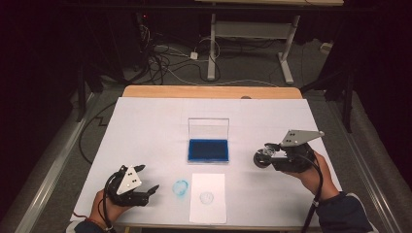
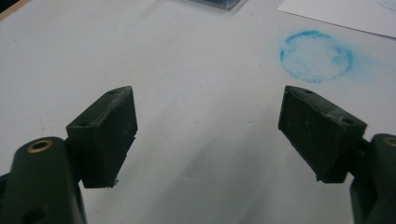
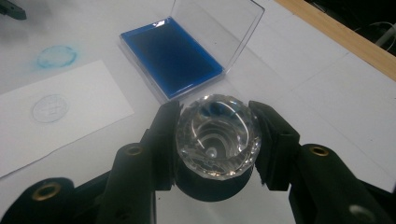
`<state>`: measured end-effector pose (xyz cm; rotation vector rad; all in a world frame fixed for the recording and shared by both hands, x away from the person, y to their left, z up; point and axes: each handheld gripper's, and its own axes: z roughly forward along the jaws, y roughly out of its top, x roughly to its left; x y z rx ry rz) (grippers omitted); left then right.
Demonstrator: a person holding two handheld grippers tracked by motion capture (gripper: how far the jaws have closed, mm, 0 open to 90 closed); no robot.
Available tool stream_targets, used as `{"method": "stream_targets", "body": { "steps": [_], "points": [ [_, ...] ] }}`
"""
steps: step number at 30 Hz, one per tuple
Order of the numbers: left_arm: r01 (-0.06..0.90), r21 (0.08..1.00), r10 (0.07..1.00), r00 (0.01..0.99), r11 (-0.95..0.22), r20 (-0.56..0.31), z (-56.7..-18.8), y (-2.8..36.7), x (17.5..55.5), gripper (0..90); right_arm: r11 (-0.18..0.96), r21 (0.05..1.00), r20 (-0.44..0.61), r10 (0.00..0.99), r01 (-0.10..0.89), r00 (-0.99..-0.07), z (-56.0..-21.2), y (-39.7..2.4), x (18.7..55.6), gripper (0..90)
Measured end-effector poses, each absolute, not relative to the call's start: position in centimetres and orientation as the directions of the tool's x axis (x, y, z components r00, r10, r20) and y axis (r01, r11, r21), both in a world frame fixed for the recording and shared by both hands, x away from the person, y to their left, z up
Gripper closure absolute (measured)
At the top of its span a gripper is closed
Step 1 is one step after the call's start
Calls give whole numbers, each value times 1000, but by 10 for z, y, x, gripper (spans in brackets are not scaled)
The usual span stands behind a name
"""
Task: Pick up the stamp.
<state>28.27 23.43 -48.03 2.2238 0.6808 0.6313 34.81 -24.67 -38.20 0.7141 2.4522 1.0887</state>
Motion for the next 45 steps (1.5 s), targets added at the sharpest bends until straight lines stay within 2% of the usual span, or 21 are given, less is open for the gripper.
{"method": "stream_targets", "body": {
  "steps": [21,45],
  "points": [
    [300,743,636,742,-598,212,-482,236,281,186,582,762,-105,544,284,-832,-386,-234,348,570],
    [287,740,630,742,-608,229,-481,236,280,186,598,759,-112,507,256,-855,-388,-218,345,571]
  ]
}}
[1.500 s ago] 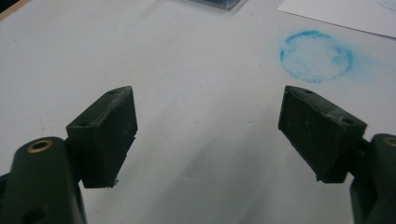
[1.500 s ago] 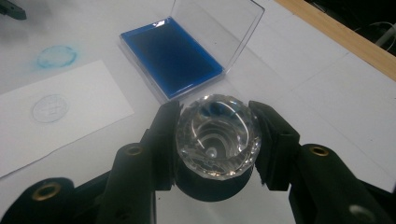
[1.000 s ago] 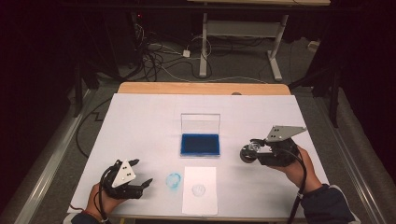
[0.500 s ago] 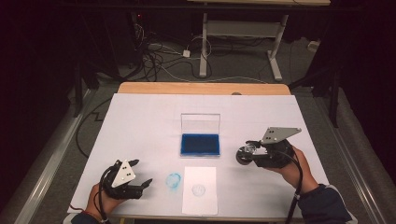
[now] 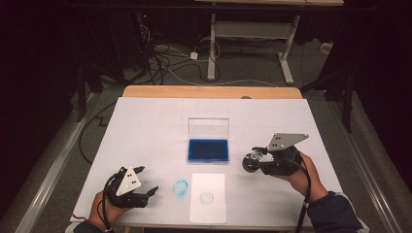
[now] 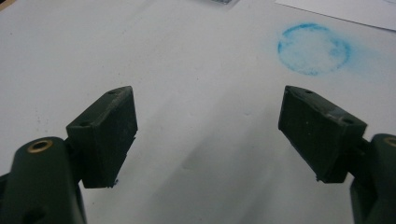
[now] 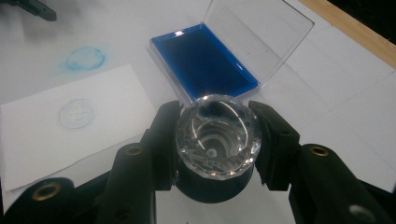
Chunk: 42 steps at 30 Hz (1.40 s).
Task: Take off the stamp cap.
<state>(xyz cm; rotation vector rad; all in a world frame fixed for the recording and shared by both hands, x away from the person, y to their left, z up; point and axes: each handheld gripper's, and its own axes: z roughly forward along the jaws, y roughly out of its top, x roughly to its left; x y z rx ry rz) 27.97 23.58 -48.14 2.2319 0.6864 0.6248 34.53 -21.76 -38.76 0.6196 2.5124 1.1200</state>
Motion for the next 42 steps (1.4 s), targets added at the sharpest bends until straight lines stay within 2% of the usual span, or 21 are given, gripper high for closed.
{"method": "stream_targets", "body": {
  "steps": [13,22,28,35,42],
  "points": [
    [294,776,645,742,-557,182,-478,231,284,172,586,781,-119,479,216,-870,-382,-195,349,571],
    [285,791,613,778,-541,139,-473,216,297,158,574,797,-111,445,188,-889,-378,-170,349,571],
    [277,793,575,811,-543,110,-465,189,303,143,571,806,-109,405,158,-908,-376,-150,343,571],
    [212,804,497,860,-555,116,-455,149,306,142,569,811,-104,364,133,-925,-376,-134,339,571],
    [183,811,457,882,-555,114,-452,127,311,143,566,816,-97,339,120,-936,-377,-121,338,570]
  ]
}}
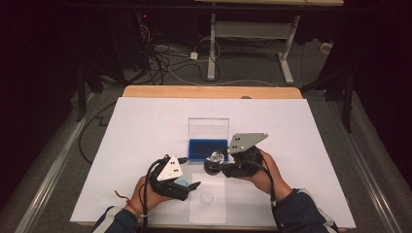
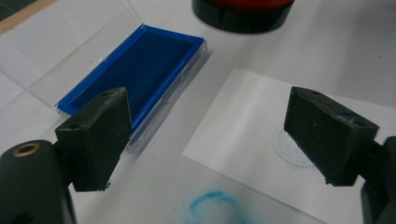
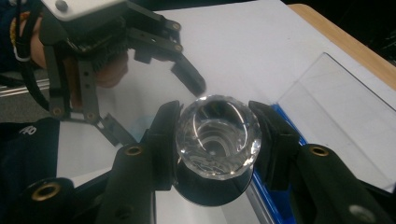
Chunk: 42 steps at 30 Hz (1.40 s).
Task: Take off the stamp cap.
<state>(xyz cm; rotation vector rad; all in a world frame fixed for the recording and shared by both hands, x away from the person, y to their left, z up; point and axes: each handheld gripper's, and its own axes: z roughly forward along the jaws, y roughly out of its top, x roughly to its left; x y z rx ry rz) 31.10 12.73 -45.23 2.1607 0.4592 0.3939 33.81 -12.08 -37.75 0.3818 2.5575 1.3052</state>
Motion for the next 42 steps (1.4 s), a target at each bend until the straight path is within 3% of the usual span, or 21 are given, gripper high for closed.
{"method": "stream_targets", "body": {
  "steps": [18,27,42],
  "points": [
    [185,840,418,907,-510,55,-454,99,321,166,557,825,-90,305,100,-948,-383,-108,332,571],
    [172,841,406,912,-513,61,-456,99,320,304,556,826,-89,298,97,-950,-383,-109,331,570],
    [144,830,392,915,-538,95,-456,97,318,363,547,831,-75,295,104,-952,-384,-111,331,571]
  ]
}}
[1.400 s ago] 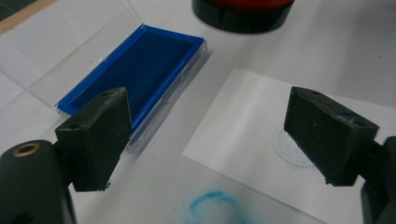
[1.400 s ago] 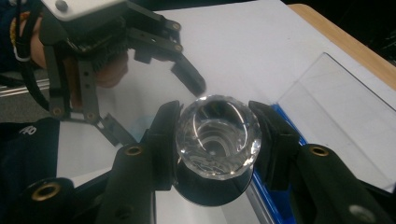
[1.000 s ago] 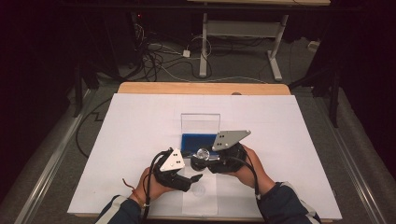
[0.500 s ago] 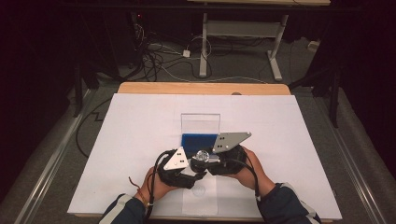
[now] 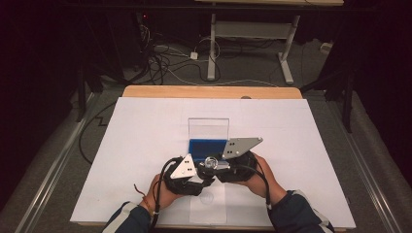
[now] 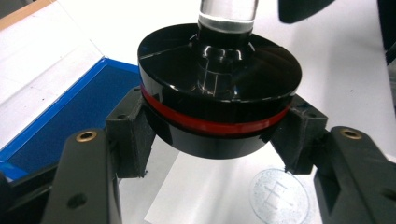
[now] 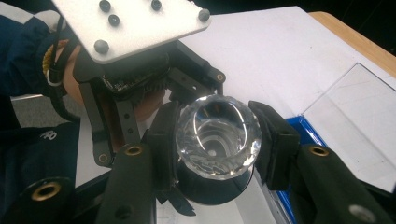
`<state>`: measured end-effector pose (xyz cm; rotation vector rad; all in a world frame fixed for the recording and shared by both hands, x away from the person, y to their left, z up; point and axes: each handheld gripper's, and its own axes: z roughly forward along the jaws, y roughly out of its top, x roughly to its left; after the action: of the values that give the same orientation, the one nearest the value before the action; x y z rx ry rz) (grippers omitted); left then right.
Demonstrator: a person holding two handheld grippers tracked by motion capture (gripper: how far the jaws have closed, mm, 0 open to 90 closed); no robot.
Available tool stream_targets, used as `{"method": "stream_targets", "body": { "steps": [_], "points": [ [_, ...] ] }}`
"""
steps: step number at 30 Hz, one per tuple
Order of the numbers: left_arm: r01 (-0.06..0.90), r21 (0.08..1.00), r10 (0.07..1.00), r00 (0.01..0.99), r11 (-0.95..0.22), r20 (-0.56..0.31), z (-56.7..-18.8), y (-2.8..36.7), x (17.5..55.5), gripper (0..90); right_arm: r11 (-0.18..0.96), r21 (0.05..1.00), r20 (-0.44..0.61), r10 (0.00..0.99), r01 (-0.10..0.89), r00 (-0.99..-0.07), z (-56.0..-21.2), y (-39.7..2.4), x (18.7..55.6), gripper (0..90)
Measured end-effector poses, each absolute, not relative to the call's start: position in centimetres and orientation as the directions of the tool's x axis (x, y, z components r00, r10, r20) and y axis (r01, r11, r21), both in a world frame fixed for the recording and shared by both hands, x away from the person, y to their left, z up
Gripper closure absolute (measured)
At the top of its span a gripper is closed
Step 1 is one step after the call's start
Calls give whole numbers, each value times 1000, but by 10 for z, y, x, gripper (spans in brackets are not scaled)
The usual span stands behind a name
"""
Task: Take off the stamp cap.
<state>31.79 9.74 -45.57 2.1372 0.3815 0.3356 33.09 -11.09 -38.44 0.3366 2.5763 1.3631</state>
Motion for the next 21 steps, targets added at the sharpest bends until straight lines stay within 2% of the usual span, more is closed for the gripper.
{"method": "stream_targets", "body": {
  "steps": [14,21],
  "points": [
    [135,790,397,906,-598,146,-457,95,317,367,532,839,-61,303,116,-951,-386,-113,331,571],
    [133,794,398,906,-593,145,-459,96,316,368,523,844,-72,323,115,-944,-379,-122,331,571]
  ]
}}
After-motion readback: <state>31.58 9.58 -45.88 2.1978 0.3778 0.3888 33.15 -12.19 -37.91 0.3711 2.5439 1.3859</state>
